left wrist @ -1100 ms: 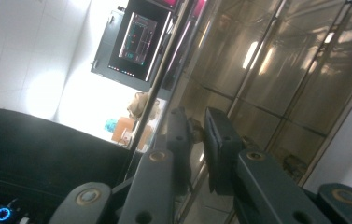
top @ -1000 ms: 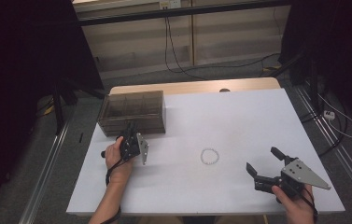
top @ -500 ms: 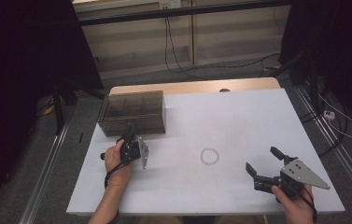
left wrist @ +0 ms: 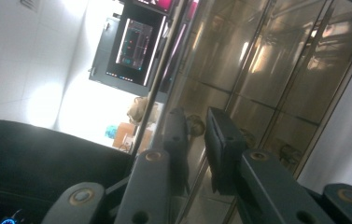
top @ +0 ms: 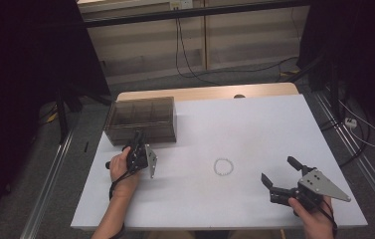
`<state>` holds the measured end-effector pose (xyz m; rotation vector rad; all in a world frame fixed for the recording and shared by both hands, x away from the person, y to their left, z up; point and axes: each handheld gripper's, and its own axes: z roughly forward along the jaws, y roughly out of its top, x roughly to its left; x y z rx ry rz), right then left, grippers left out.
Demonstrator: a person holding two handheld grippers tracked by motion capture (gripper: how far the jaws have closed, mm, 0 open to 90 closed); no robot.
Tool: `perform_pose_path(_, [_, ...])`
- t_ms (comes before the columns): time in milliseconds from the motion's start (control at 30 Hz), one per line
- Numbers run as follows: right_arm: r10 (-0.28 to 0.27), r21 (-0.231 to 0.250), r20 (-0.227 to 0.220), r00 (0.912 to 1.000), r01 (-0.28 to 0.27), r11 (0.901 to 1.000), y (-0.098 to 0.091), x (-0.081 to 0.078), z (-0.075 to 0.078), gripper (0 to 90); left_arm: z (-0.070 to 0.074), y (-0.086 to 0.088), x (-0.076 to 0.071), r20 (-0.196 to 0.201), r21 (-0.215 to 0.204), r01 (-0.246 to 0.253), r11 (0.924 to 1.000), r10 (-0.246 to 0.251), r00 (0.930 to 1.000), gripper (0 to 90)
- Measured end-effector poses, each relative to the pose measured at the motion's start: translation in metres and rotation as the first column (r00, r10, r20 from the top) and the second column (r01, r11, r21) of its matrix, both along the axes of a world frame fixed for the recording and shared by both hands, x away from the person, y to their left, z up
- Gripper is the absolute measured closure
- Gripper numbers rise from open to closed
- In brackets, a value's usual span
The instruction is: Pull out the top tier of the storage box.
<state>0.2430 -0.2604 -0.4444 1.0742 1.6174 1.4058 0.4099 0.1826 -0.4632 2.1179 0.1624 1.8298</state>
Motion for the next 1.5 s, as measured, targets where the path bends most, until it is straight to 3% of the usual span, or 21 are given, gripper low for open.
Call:
perform_pose_path(267, [-0.003,0.003,0.003,1.0,0.003,1.0,-0.001,0.0,0.001,2.0,0.0,0.0,0.005,-0.006,-0.02,-0.013,0.9997,0.013,0.9999,79.3])
perform_pose_path(367, [-0.004,0.002,0.003,1.0,0.004,1.0,-0.001,0.0,0.001,2.0,0.0,-0.001,0.006,0.001,0.003,-0.016,0.9999,0.016,0.9999,80.1])
perform_pose_path(467, [-0.003,0.003,0.005,1.0,0.003,1.0,-0.001,0.0,0.001,2.0,-0.001,-0.002,0.005,-0.003,-0.019,-0.016,0.9997,0.016,0.9999,80.5])
perform_pose_path(533, [-0.004,0.003,0.003,1.0,0.004,1.0,-0.001,0.0,0.001,2.0,0.0,-0.003,0.004,0.005,-0.004,-0.025,0.9997,0.025,0.9997,81.0])
perform_pose_path(833, [0.001,0.001,0.006,1.0,-0.001,1.0,0.0,0.001,0.001,2.0,-0.001,-0.002,0.002,0.002,-0.017,-0.004,0.9998,0.004,1.0,81.4])
perform_pose_path(1400, [0.009,-0.006,0.003,1.0,-0.009,0.9999,0.001,0.002,0.0,2.0,0.0,0.001,-0.009,0.007,0.011,0.009,0.9999,-0.009,0.9999,82.0])
perform_pose_path(1500, [0.008,-0.001,0.002,1.0,-0.008,1.0,0.002,0.003,0.0,2.0,0.001,0.002,-0.01,-0.012,0.019,0.032,0.9993,-0.032,0.9994,90.0])
